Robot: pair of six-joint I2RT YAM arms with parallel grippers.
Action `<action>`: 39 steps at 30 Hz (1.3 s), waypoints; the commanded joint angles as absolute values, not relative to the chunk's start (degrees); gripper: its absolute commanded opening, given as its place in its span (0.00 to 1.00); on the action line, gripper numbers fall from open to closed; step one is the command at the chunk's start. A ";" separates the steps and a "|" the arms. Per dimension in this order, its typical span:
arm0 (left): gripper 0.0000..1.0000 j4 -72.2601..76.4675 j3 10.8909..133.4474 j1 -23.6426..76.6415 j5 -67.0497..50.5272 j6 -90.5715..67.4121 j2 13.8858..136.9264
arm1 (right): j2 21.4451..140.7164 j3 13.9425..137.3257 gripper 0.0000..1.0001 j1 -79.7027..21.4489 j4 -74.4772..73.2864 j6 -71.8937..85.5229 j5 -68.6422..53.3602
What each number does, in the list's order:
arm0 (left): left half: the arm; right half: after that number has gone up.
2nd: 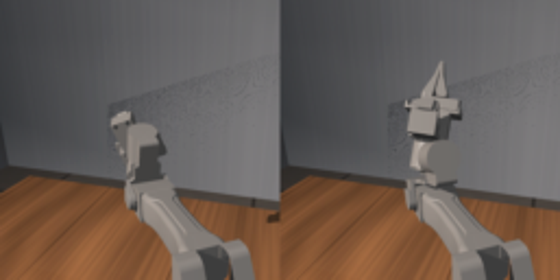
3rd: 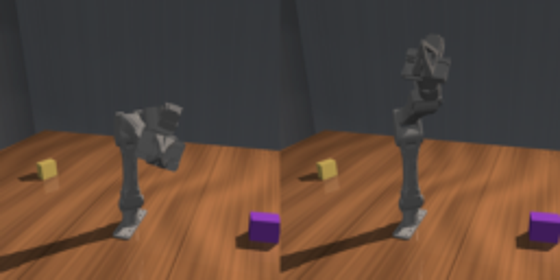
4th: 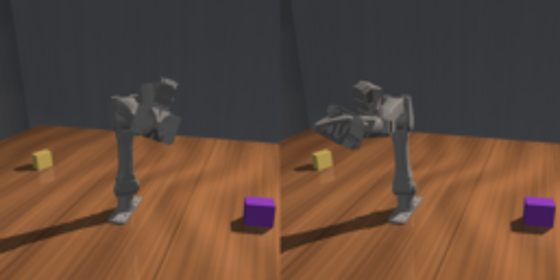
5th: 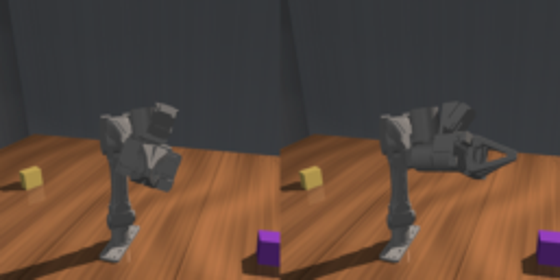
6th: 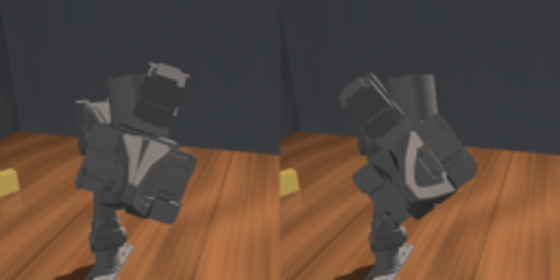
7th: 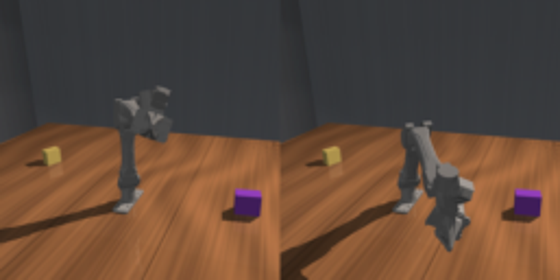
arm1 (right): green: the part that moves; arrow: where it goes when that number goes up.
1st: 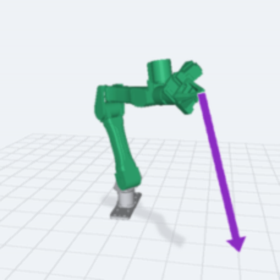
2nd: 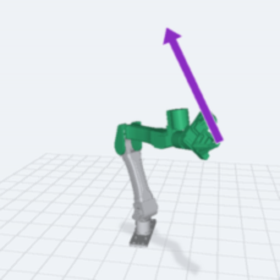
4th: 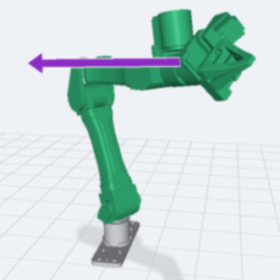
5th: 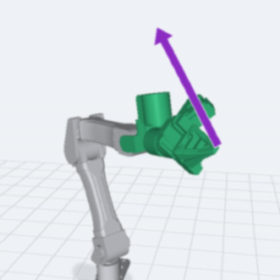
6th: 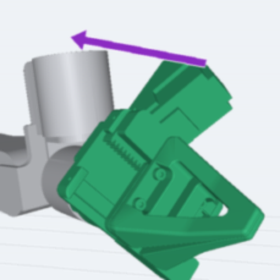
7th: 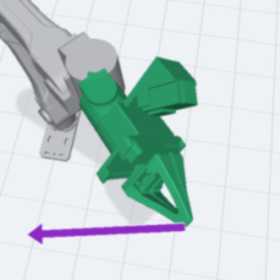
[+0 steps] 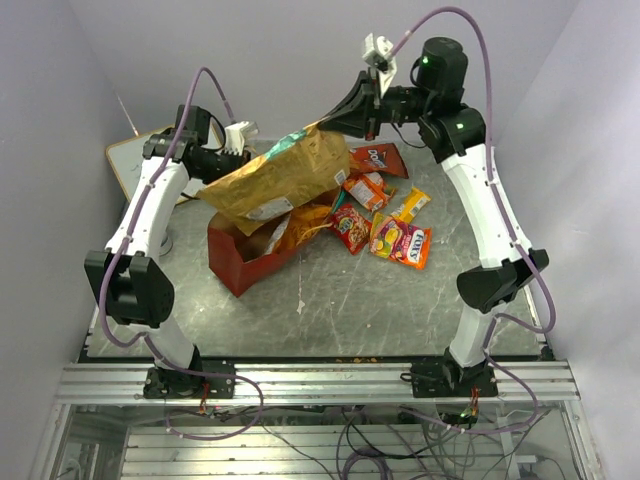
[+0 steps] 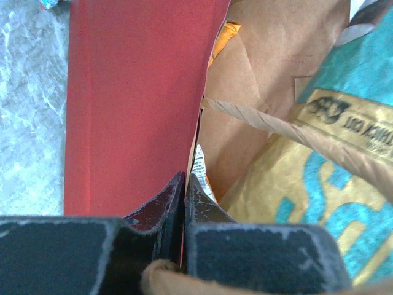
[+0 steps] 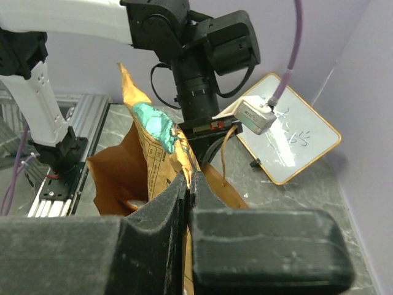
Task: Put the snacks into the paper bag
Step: Place the snack in the paper bag.
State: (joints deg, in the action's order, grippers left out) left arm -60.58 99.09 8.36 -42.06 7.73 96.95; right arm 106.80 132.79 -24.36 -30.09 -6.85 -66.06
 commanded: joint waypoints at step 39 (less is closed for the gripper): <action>0.11 -64.36 106.26 8.53 -42.29 11.82 100.46 | 113.98 129.23 0.00 -29.93 -39.54 -38.43 -61.69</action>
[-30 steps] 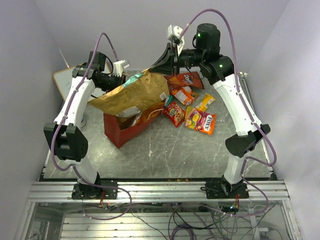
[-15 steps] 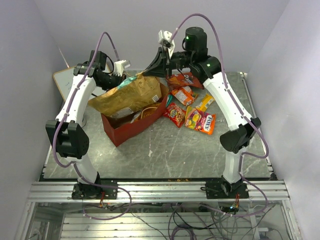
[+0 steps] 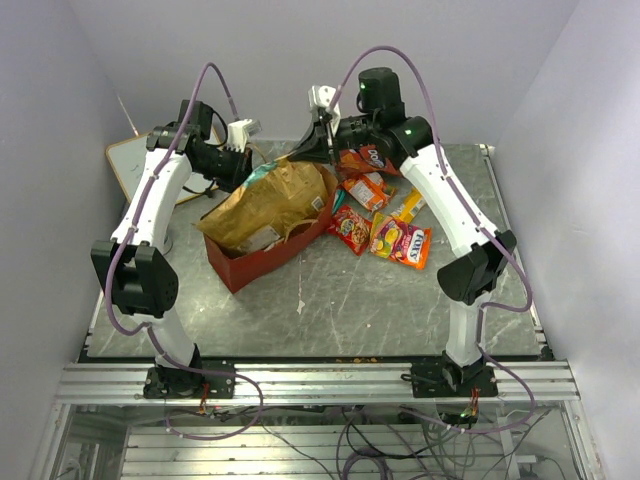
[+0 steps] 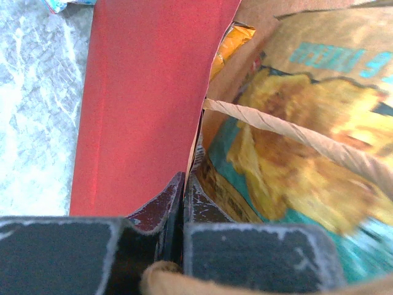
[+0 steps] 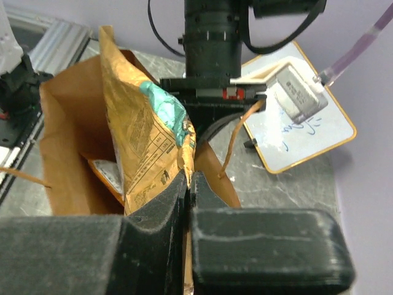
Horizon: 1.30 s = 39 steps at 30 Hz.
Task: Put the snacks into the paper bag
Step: Place the snack in the paper bag.
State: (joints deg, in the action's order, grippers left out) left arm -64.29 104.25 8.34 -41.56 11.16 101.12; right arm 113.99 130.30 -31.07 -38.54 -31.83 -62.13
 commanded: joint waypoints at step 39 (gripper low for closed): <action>0.08 -63.02 105.82 8.51 -41.57 10.68 100.92 | 114.85 126.39 0.11 -24.18 -44.64 -56.69 -73.61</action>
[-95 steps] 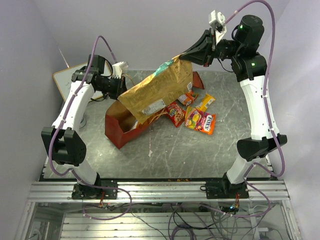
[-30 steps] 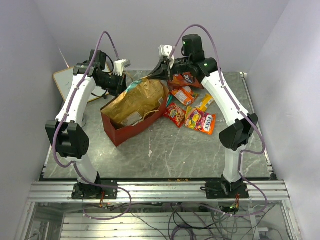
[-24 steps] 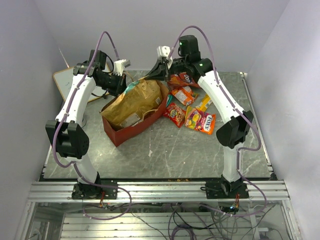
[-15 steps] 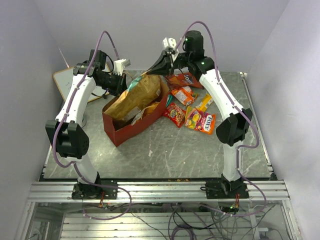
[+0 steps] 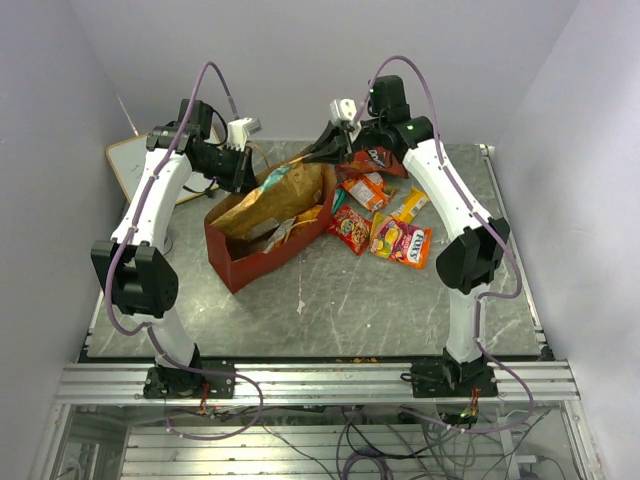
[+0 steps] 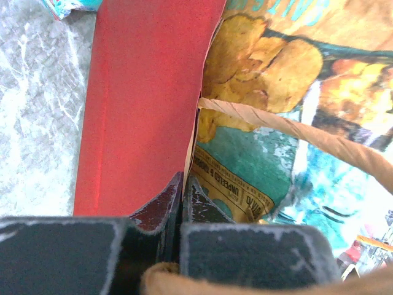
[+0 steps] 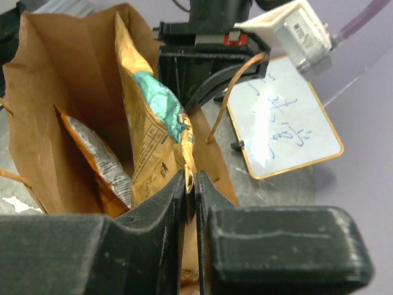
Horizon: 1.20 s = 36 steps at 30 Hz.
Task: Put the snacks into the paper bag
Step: Place the snack in the paper bag.
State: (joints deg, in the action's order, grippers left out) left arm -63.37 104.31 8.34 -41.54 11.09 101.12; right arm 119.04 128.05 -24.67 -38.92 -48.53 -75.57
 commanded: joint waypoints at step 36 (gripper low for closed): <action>0.07 -49.77 97.33 8.53 -28.46 2.61 86.76 | 99.34 113.75 0.72 -21.85 -31.62 -18.77 -49.87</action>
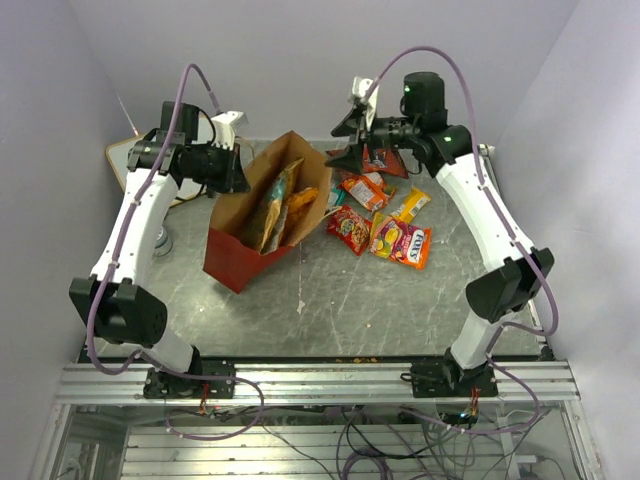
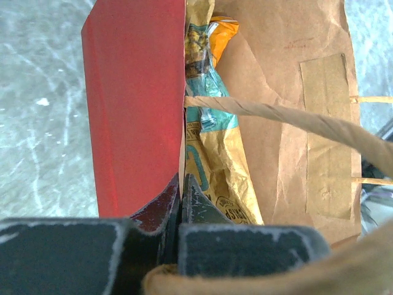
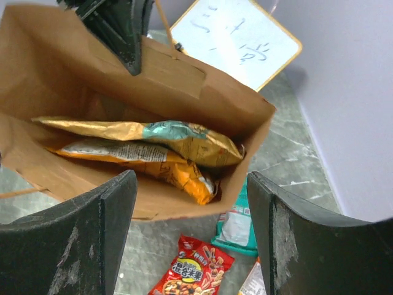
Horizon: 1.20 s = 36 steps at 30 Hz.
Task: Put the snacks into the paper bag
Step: Place the snack in the paper bag, then pick up the snack from the center of the board.
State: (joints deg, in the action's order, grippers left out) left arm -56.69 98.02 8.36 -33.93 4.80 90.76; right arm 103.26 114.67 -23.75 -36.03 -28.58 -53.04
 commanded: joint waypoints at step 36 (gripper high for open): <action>0.07 -38.95 83.68 9.84 -36.13 -5.45 84.62 | 104.63 87.21 0.73 -9.91 -7.83 8.38 -11.28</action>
State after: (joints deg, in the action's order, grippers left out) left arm -43.51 84.93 9.65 -38.89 -6.55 87.64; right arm 103.90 89.41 -10.90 -12.16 4.97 -13.37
